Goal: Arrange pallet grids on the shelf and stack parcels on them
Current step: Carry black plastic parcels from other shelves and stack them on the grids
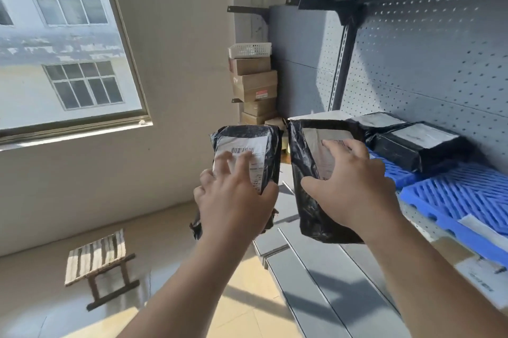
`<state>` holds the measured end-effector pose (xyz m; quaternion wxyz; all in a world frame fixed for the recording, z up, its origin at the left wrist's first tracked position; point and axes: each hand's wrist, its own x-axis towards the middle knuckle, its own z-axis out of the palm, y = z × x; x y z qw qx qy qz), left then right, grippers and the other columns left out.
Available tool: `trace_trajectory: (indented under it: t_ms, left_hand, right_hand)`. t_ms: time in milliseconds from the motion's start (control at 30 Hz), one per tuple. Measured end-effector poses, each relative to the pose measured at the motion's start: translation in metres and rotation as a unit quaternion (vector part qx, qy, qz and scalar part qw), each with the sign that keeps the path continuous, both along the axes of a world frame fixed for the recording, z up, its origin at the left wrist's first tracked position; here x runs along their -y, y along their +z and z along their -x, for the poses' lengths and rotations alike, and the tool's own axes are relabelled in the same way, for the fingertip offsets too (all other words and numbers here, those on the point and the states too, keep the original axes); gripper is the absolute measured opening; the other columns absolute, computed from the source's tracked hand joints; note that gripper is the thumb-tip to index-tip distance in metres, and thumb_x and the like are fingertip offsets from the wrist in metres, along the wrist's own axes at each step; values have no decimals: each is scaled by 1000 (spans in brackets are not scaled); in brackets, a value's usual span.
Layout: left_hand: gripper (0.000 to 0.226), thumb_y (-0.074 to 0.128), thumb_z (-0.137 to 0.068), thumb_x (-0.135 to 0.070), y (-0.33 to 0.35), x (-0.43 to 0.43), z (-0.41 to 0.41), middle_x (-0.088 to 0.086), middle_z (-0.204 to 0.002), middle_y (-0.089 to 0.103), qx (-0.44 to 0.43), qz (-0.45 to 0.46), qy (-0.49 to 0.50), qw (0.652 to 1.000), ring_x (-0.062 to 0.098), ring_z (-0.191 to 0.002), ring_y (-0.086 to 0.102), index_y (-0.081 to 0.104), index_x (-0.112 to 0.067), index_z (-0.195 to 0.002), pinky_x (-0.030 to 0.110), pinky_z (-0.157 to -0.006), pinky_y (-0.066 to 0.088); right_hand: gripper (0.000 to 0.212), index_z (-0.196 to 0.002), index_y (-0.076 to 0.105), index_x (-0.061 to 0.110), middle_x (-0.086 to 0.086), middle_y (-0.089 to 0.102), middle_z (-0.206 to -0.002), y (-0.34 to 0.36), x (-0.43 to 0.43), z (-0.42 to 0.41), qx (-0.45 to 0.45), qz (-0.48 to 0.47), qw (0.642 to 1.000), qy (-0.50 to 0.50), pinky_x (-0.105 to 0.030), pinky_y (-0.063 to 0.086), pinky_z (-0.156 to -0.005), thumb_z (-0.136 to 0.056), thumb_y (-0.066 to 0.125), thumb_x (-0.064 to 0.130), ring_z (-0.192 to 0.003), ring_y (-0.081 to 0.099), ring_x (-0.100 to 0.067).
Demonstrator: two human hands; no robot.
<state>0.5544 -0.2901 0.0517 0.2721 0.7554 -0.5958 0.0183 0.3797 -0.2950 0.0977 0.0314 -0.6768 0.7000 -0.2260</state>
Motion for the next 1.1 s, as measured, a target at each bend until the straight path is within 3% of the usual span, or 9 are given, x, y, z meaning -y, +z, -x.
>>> trace_trajectory:
  t_ms: [400,700,1100]
  left_hand:
    - [64,47,-82,-66,19,173,74,-6,-152,26,0,40,-150,988,35,-134,35,32,-48,-141,51,-107,33]
    - [60,49,-81,-67,35,275,140,-7,-146,32,15,69,-221,973,33,-125,41,37,-48,-137,47,-101,34]
    - [64,46,-83,-66,34,405,221,-4,-146,32,45,16,-414,909,33,-125,40,35,-41,-141,49,-100,35]
  right_hand:
    - [78,-149,29,40,7,20,-158,13,111,57,-5,20,992,-127,-51,42,-101,-79,55,61,-127,38,-36]
    - [68,-141,38,37,7,25,-154,34,188,125,8,23,977,-211,-49,41,-99,-80,57,59,-123,42,-37]
    - [64,-142,39,35,4,28,-154,39,254,174,16,-59,912,-406,-48,36,-96,-84,54,58,-130,36,-37]
